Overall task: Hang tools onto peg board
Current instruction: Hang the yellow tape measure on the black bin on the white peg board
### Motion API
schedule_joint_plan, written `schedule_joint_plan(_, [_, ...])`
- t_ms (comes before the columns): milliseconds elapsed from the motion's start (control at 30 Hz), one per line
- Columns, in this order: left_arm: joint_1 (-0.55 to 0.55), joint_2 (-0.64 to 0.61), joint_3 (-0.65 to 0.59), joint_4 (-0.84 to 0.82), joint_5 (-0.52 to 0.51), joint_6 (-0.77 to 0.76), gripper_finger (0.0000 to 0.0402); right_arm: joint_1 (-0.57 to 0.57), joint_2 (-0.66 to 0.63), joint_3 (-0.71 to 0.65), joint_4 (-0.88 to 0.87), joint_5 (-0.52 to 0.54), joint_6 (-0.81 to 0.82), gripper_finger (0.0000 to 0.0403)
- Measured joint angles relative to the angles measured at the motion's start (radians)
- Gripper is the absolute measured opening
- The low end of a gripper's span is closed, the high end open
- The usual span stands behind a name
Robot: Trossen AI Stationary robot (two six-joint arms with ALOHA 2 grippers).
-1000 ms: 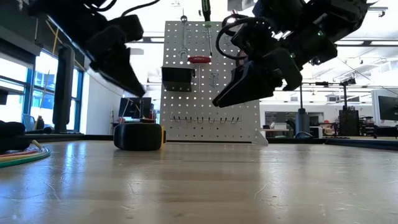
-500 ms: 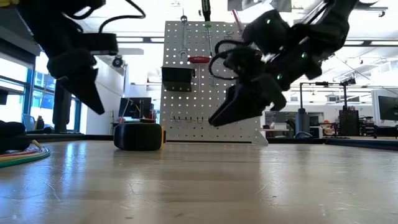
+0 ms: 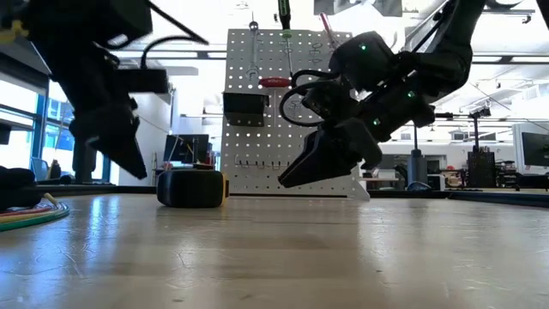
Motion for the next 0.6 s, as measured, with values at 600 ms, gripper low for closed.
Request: schedule_joint_plan(600, [0.186,0.228,0.002,0.314,-0.064,0.268,0.0154,-0.057,0.000,0.000,0.025,-0.003,-0.002,0.0168])
